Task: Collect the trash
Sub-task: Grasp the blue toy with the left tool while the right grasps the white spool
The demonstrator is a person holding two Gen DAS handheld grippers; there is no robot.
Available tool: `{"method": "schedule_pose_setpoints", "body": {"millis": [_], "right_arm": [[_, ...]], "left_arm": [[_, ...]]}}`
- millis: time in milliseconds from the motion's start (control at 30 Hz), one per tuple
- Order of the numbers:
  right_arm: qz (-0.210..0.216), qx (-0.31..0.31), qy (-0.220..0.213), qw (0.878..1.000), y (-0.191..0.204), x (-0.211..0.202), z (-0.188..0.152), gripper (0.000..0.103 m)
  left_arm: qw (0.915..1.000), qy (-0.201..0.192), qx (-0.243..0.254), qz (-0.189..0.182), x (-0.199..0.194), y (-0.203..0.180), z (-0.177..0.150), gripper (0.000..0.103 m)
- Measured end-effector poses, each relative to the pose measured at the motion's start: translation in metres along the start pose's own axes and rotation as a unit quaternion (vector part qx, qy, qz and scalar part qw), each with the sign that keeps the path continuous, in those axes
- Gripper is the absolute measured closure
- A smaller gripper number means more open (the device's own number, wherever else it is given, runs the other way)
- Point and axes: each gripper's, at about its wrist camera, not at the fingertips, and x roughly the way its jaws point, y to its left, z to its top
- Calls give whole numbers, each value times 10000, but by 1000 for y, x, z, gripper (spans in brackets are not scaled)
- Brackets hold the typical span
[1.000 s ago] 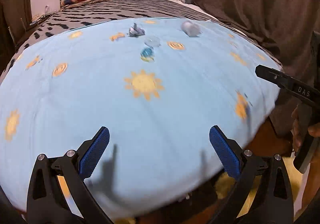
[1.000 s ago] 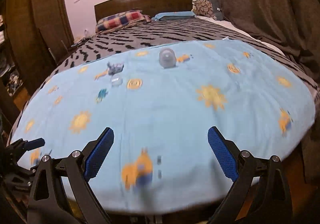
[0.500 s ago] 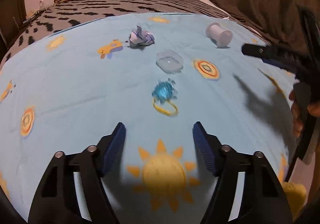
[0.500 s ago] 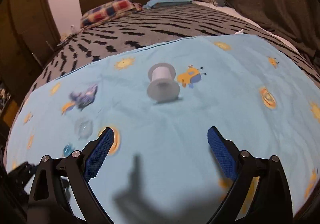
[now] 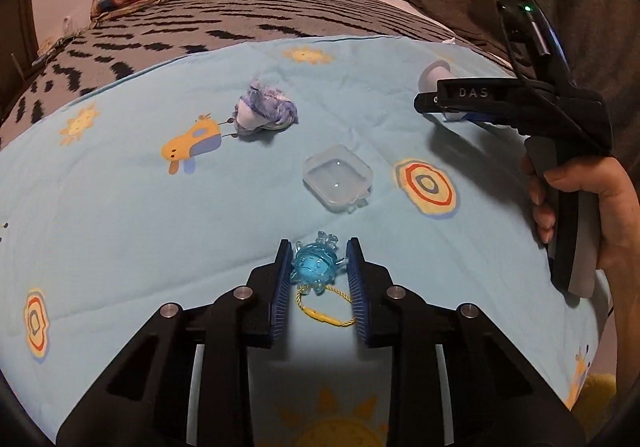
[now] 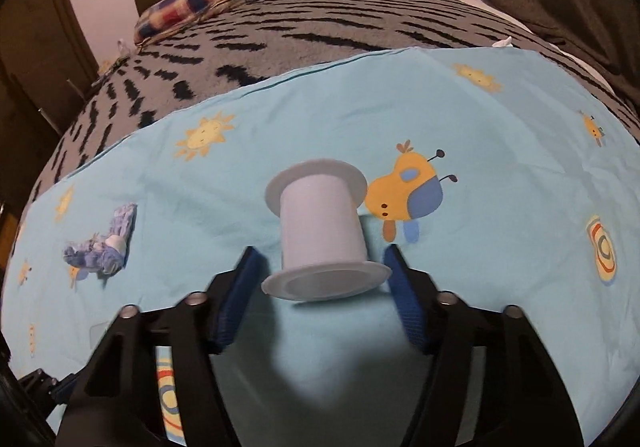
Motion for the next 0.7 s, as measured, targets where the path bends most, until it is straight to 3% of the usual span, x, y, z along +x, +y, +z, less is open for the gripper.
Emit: {"method": "schedule_pose_setpoints", "body": {"millis": [300,700], "right_arm": [[197,-40,-48,9998,-3,-29,-16,53],[359,-572,-450,9967,6,-153,-105,53]], "left_arm": [[9998,3,52,-190,-21,-10,-13,77],[9989,-104,71,-443,-94,-47,-77,77]]}}
